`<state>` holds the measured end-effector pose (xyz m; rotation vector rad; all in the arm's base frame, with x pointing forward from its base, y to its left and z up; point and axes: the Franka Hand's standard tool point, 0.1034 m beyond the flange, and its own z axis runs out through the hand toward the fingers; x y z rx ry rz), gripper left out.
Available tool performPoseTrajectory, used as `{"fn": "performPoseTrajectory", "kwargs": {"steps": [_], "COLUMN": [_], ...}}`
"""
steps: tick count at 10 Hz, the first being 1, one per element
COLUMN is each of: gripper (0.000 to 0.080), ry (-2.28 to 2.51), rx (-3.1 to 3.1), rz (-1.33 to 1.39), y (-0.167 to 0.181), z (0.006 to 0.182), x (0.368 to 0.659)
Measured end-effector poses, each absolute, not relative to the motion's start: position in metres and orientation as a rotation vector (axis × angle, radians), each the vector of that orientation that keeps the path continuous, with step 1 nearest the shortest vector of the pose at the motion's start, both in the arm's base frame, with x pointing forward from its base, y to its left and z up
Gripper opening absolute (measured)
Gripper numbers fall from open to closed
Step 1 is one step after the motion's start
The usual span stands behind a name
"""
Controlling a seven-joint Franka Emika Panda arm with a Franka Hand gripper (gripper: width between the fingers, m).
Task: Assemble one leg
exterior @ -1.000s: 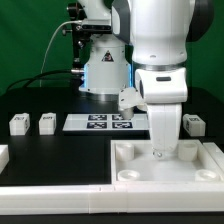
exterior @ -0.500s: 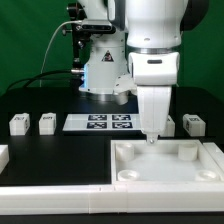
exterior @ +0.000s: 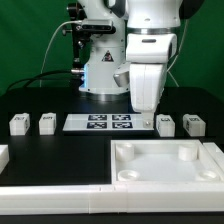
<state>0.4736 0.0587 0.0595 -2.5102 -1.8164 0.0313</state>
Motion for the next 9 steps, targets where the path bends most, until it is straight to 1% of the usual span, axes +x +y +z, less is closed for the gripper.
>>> {"fn": "performPoseTrajectory", "kwargs": {"steps": [1,7,8,9], "gripper": [0.0649,0.0649,0.0649,0.0649], "ry": [-1.794,-1.011,-0.863,-0.838], "rx": [-2.524,-2.920,-2.967,-2.976], "rz": [0.033,0.048,0.045,0.032], "y": [0.059,0.062,0.067,0.075], "z": [0.059,0.059,0.059,0.059], "x": [0.473,0.473,0.471,0.468]}}
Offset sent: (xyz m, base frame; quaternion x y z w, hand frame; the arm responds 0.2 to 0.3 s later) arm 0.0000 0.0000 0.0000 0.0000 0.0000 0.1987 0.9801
